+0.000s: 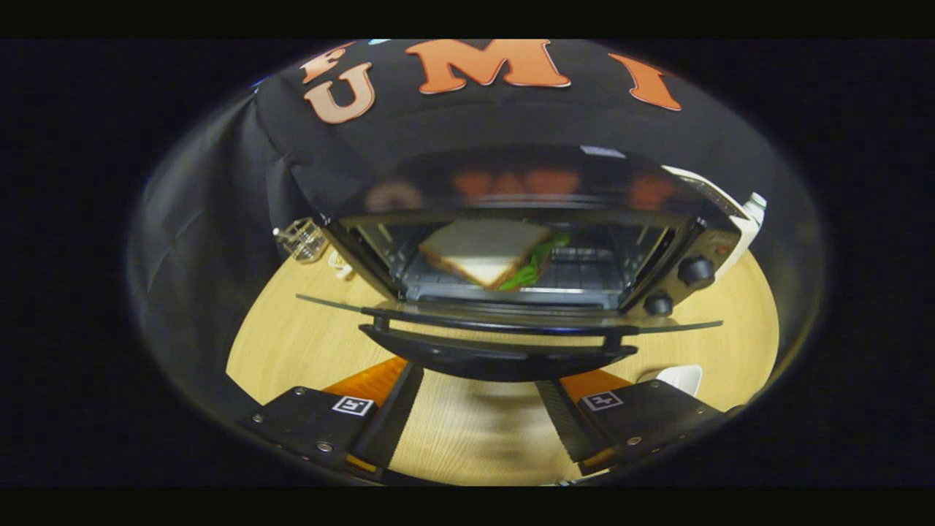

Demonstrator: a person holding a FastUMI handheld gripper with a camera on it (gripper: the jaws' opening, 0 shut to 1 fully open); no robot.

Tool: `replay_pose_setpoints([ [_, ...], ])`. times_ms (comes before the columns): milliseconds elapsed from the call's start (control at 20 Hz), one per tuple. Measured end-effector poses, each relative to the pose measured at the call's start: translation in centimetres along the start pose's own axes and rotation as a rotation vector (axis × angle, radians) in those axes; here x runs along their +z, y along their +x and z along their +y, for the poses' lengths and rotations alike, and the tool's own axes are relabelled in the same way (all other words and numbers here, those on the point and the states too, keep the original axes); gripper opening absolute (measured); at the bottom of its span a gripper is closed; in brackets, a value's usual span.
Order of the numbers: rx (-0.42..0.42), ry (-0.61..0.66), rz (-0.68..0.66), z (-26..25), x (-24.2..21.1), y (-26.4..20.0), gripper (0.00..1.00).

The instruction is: Open the toaster oven, put the food inside, and close the toaster oven door.

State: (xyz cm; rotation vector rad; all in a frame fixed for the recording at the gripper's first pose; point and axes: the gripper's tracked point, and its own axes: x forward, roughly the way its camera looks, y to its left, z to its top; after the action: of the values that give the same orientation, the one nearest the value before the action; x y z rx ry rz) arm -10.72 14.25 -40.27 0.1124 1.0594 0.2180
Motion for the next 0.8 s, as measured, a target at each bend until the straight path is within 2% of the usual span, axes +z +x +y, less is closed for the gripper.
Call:
replay_pose_setpoints([
  [300,-0.026,0.004,-0.159,-1.7,6.0,-0.7,0.88],
  [400,-0.012,0.017,-0.130,-1.5,5.4,-1.8,0.89],
  [600,-0.004,-0.052,-0.271,-1.4,8.2,-6.1,0.90],
  [800,-0.022,-0.096,-0.474,-2.6,12.8,-10.7,0.92],
])
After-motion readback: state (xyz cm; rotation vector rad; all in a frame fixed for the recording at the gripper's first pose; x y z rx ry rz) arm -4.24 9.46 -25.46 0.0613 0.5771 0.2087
